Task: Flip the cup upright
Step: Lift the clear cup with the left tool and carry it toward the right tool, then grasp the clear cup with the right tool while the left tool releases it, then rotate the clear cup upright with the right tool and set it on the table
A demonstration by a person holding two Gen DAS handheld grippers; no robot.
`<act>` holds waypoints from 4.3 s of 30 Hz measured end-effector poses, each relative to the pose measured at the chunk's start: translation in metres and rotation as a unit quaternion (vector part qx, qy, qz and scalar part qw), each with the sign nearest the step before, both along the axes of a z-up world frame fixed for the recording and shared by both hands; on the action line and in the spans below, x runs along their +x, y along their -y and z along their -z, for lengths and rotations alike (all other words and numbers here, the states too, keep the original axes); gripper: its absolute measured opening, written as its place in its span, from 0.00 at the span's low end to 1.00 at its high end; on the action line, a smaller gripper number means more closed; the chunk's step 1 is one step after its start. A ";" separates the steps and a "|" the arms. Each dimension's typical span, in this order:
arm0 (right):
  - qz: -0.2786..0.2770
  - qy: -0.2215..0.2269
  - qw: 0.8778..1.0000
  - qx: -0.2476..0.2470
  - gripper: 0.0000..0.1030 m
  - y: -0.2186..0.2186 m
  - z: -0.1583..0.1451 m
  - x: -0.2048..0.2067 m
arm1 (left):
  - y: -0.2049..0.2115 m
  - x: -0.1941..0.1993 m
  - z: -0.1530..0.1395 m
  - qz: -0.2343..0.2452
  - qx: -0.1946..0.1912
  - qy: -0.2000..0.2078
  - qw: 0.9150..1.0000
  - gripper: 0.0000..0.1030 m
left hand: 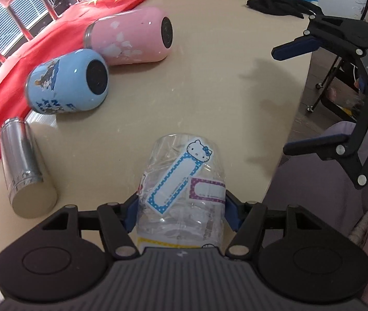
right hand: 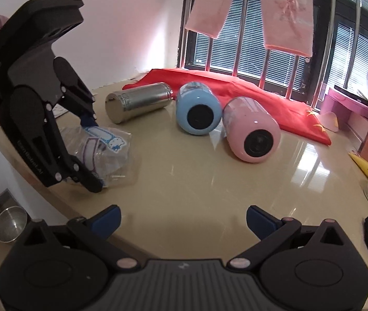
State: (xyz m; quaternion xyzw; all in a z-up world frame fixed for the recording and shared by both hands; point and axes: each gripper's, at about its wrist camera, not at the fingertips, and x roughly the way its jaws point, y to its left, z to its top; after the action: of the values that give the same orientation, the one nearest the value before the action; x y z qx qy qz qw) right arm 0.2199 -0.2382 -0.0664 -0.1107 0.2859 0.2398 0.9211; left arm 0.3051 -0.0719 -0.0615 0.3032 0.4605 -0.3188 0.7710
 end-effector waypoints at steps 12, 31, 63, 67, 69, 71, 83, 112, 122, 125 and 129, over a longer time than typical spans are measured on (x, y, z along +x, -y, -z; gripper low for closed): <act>-0.040 0.000 0.999 -0.018 1.00 -0.008 -0.003 0.001 | -0.028 -0.036 -0.044 -0.052 -0.072 0.090 0.992 1.00; -0.387 -0.010 0.867 -0.315 1.00 -0.144 -0.051 0.038 | -0.133 -0.095 -0.021 -0.271 -0.157 0.115 0.943 1.00; 0.138 -0.383 0.913 0.003 0.69 -0.110 -0.040 0.117 | -0.145 -0.084 -0.011 -0.268 -0.155 0.124 0.943 1.00; 0.185 -0.375 0.908 0.027 0.68 -0.107 -0.039 0.111 | -0.150 -0.085 -0.009 -0.272 -0.162 0.122 0.941 1.00; 0.182 -0.379 0.907 0.022 0.67 -0.113 -0.039 0.111 | -0.152 -0.086 -0.008 -0.274 -0.162 0.122 0.940 1.00; 0.174 -0.381 0.908 0.015 0.68 -0.120 -0.036 0.110 | -0.155 -0.086 -0.008 -0.276 -0.163 0.122 0.939 1.00; 0.163 -0.365 0.917 0.013 0.86 -0.124 -0.055 0.134 | -0.161 -0.088 -0.011 -0.274 -0.170 0.127 0.938 1.00; -0.040 -0.066 0.980 0.182 0.60 -0.147 -0.062 0.061 | -0.185 -0.108 -0.022 -0.304 -0.164 0.141 0.928 1.00; -0.117 0.086 0.976 0.163 0.60 -0.224 -0.024 0.038 | -0.218 -0.128 -0.018 -0.340 -0.124 0.145 0.921 1.00; -0.121 0.102 0.975 0.154 0.61 -0.232 -0.015 0.034 | -0.223 -0.128 -0.016 -0.345 -0.118 0.147 0.919 1.00; -0.124 0.133 0.972 0.147 0.64 -0.230 -0.002 0.016 | -0.223 -0.123 -0.012 -0.345 -0.105 0.144 0.922 1.00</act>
State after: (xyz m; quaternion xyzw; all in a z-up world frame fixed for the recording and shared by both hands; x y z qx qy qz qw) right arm 0.2355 -0.0085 -0.0646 -0.0399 0.1062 0.3745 0.9202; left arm 0.1817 0.1512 -0.0492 0.0854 0.3844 -0.0326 0.9186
